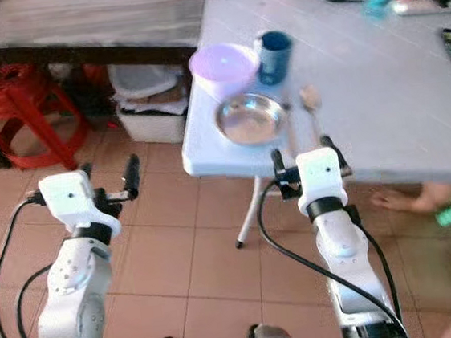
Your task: Setting the table
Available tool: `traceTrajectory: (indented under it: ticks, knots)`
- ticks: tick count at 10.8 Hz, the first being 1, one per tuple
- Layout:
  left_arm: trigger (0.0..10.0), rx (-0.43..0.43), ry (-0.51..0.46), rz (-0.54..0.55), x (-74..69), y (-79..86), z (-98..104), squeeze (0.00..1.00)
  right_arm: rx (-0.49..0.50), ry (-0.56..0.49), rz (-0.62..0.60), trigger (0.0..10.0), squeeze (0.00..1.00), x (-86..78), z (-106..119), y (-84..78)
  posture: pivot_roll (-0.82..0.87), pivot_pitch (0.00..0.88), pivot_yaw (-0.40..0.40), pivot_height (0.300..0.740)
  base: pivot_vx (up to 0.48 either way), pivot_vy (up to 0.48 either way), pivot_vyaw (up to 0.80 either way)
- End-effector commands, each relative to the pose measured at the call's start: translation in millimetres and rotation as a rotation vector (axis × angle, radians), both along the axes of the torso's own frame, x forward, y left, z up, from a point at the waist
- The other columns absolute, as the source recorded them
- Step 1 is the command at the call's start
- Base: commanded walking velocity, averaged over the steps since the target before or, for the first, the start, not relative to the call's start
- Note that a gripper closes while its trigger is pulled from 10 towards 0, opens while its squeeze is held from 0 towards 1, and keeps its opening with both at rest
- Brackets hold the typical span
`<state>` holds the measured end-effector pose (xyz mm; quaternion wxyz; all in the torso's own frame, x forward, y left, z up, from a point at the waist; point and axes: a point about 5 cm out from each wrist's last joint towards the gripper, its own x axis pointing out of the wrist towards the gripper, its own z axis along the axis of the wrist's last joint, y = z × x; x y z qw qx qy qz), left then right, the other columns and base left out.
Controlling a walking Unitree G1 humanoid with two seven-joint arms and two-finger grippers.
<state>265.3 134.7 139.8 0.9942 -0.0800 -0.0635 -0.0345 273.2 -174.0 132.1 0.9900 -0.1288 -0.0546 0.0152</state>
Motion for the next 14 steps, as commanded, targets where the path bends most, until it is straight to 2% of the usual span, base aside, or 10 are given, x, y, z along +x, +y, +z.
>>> traceTrajectory:
  ticks: [1, 4, 6, 7, 8, 9, 10, 11, 12, 14]
  knots:
    - [10.0, -0.001, -0.002, -0.006, -1.4, -2.6, 2.7, 0.0, 0.0, -0.035, 0.014, 10.0, 0.0, 0.1, 9.9, 2.8, -0.04, 0.173, -0.021, 0.74, 0.337, 0.0, 0.0]
    - [10.0, -0.016, -0.007, -0.006, 0.8, -2.9, 6.1, 0.0, 0.003, -0.066, 0.029, 10.0, 0.0, 1.0, 17.0, 6.6, -0.04, 0.175, -0.019, 0.74, 0.316, 0.0, 0.0]
    - [10.0, -0.005, -0.004, 0.015, 1.2, -2.2, 7.1, 0.0, 0.031, -0.083, 0.018, 10.0, 0.0, 4.6, 23.8, 7.1, -0.04, 0.177, -0.013, 0.74, 0.0, 0.0, 0.0]
    - [10.0, -0.056, 0.078, 0.022, -0.1, 0.2, -0.3, 0.0, 0.057, -0.066, -0.006, 10.0, 0.0, 4.3, 21.3, 5.0, -0.05, 0.179, -0.011, 0.74, 0.0, 0.0, 0.0]
    - [10.0, -0.081, 0.109, 0.022, -0.6, 1.9, -3.7, 0.0, 0.069, -0.055, -0.012, 10.0, 0.0, 4.2, 19.5, 3.6, -0.04, 0.182, -0.014, 0.74, 0.0, 0.0, 0.0]
    - [10.0, -0.022, 0.101, 0.039, -3.1, 8.6, -10.9, 0.0, 0.109, -0.047, -0.022, 10.0, 1.0, 5.8, 19.5, -1.1, -0.04, 0.185, -0.012, 0.74, 0.0, 0.0, 0.0]
    - [10.0, -0.025, 0.093, 0.044, -4.3, 9.3, -12.6, 0.0, 0.121, -0.048, -0.031, 10.0, 1.0, 6.6, 20.6, -3.7, -0.04, 0.188, -0.012, 0.74, 0.0, 0.0, 0.0]
    - [10.0, -0.047, 0.114, 0.082, -4.8, 11.1, -14.4, 0.0, 0.186, -0.014, -0.079, 10.0, 0.87, 7.6, 17.2, -10.2, -0.04, 0.188, -0.012, 0.74, 0.0, 0.0, 0.0]
    - [10.0, -0.028, 0.126, 0.089, -4.4, 13.9, -14.8, 0.0, 0.195, -0.003, -0.095, 10.0, 0.0, 7.2, 16.3, -13.5, -0.04, 0.193, -0.008, 0.74, 0.0, 0.0, 0.0]
    - [10.0, -0.008, 0.12, 0.071, -4.1, 13.9, -14.4, 0.0, 0.175, -0.007, -0.086, 10.0, 0.0, 10.2, 17.4, -14.5, -0.04, 0.197, -0.001, 0.74, 0.0, 0.0, 0.0]
